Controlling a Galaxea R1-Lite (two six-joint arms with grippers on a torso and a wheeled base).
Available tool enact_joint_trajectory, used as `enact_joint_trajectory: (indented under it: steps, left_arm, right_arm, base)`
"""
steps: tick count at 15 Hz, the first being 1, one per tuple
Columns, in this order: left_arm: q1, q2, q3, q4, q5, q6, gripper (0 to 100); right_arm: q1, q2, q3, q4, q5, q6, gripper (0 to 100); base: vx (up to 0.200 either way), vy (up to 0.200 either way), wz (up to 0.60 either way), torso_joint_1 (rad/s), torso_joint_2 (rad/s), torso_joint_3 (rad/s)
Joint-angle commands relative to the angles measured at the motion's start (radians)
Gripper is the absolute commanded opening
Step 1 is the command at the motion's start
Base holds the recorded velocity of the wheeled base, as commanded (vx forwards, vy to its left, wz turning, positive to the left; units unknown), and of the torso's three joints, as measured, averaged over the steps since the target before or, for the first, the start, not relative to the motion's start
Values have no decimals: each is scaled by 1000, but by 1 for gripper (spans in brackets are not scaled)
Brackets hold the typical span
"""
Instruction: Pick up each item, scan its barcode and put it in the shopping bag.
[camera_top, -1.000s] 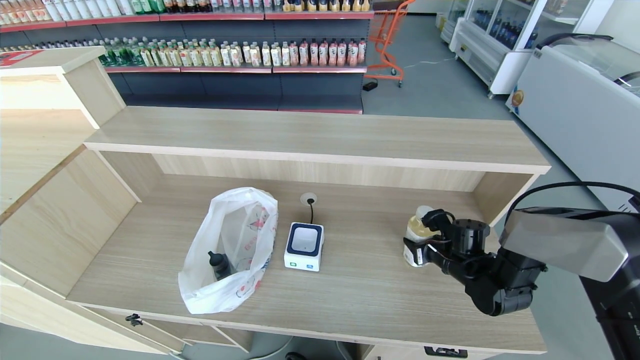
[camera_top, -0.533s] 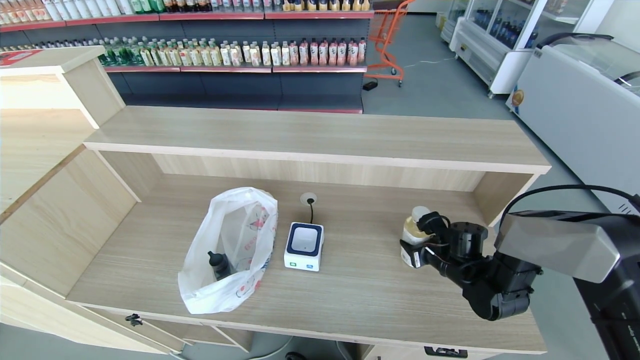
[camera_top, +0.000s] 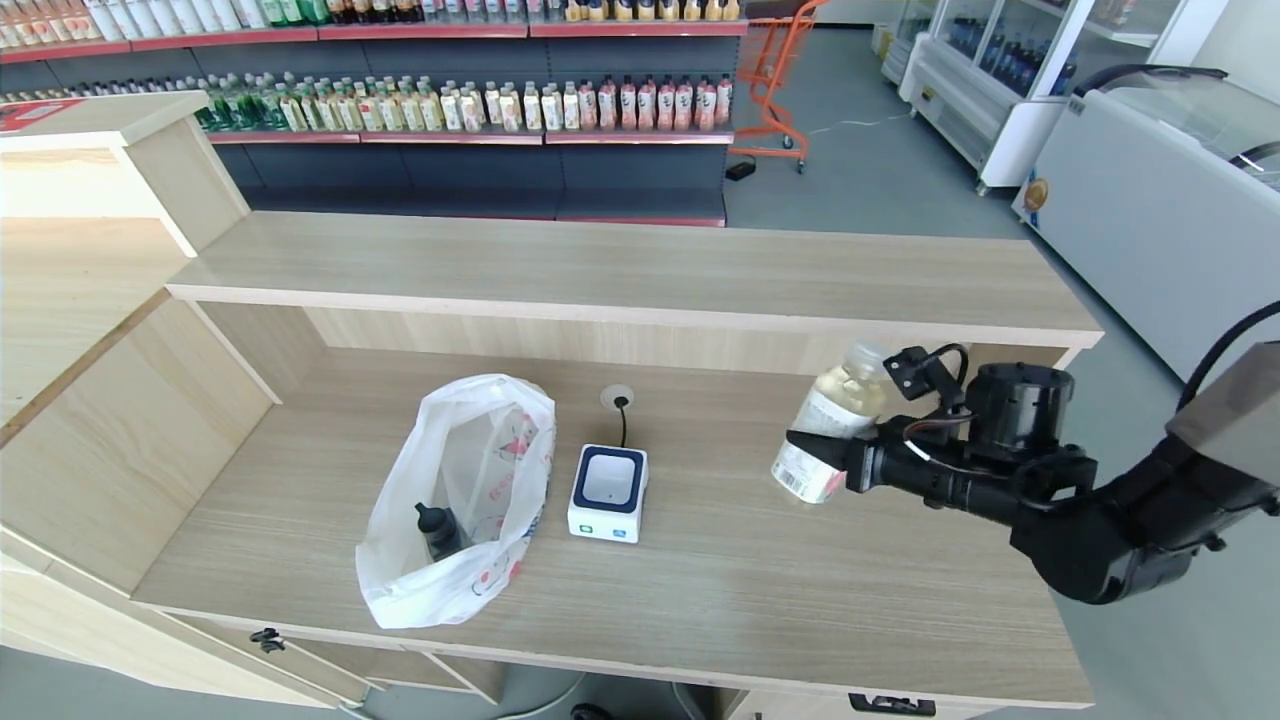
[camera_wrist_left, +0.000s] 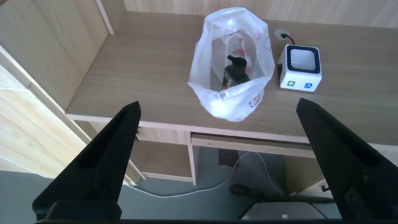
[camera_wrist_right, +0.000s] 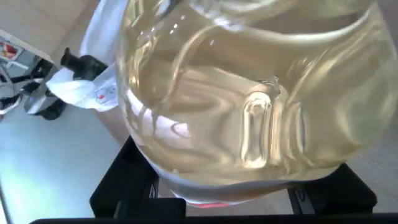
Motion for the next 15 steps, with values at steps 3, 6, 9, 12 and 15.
enact_joint_trajectory:
  steps: [3, 6, 9, 12, 15]
  left_arm:
    - [0, 0, 0, 0, 1, 0, 100]
    - [0, 0, 0, 0, 1, 0, 100]
    - [0, 0, 0, 0, -1, 0, 100]
    - [0, 0, 0, 0, 1, 0, 100]
    - [0, 0, 0, 0, 1, 0, 100]
  right_arm:
    - [126, -193, 171, 73, 167, 92, 0]
    - [227, -236, 108, 128, 167, 230, 0]
    - [292, -251, 105, 130, 162, 260, 0]
    - [301, -259, 91, 128, 150, 250, 0]
    - [295, -284, 58, 199, 139, 197, 0]
  base:
    - [0, 0, 0, 0, 0, 0]
    - [0, 0, 0, 0, 0, 0]
    - [0, 0, 0, 0, 0, 0]
    - [0, 0, 0, 0, 0, 0]
    - [0, 0, 0, 0, 0, 0]
